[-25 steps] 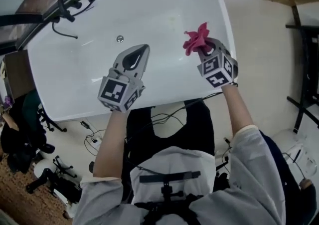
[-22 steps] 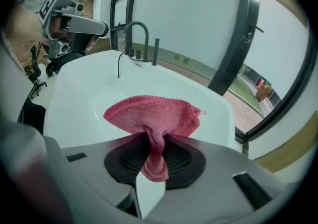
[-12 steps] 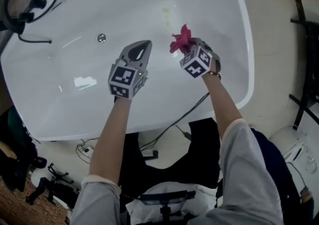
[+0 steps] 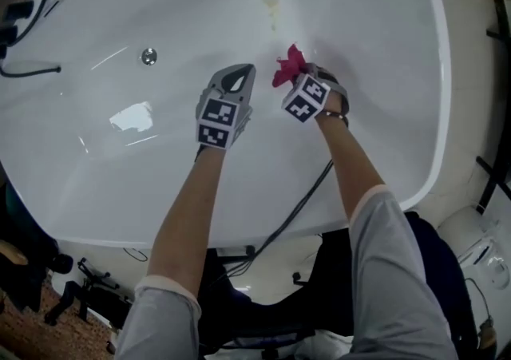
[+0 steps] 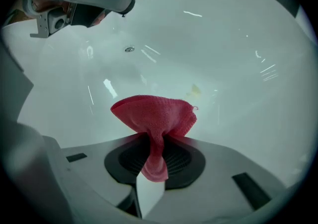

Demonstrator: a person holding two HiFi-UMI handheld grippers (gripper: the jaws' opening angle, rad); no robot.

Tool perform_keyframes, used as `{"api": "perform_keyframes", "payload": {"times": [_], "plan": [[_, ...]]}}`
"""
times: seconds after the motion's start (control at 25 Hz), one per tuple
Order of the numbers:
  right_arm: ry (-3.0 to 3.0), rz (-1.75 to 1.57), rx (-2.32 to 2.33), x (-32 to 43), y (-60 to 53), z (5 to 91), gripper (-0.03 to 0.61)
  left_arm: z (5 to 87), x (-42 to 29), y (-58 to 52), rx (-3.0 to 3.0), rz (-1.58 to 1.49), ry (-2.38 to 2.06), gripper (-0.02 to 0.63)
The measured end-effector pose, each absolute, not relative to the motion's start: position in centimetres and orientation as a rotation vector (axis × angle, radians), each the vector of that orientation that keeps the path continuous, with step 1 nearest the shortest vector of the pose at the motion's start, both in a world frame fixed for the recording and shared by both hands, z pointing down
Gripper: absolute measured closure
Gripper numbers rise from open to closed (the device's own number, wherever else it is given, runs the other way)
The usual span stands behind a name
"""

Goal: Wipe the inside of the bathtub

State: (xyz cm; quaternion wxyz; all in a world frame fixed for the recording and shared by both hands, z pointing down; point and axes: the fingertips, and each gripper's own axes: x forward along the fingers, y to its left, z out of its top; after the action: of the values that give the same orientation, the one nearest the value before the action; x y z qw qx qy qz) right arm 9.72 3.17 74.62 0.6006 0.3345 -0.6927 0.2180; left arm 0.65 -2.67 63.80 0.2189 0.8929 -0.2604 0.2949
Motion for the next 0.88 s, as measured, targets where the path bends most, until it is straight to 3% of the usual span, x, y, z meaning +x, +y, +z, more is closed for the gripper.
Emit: {"api": "perform_keyframes", "payload": {"times": [0.36,0.88], "plan": [[-1.538,0.454,0.599,9.5,5.7,83.8,0.499,71.6,1.4,-2.5,2.456,0.883,-0.674,0.62],[-1.478,0.37,0.814,9.4,0.0,84.5,0.503,72.2,-1.4,-5.4,2.459,0.83,-0.769,0.62]]}}
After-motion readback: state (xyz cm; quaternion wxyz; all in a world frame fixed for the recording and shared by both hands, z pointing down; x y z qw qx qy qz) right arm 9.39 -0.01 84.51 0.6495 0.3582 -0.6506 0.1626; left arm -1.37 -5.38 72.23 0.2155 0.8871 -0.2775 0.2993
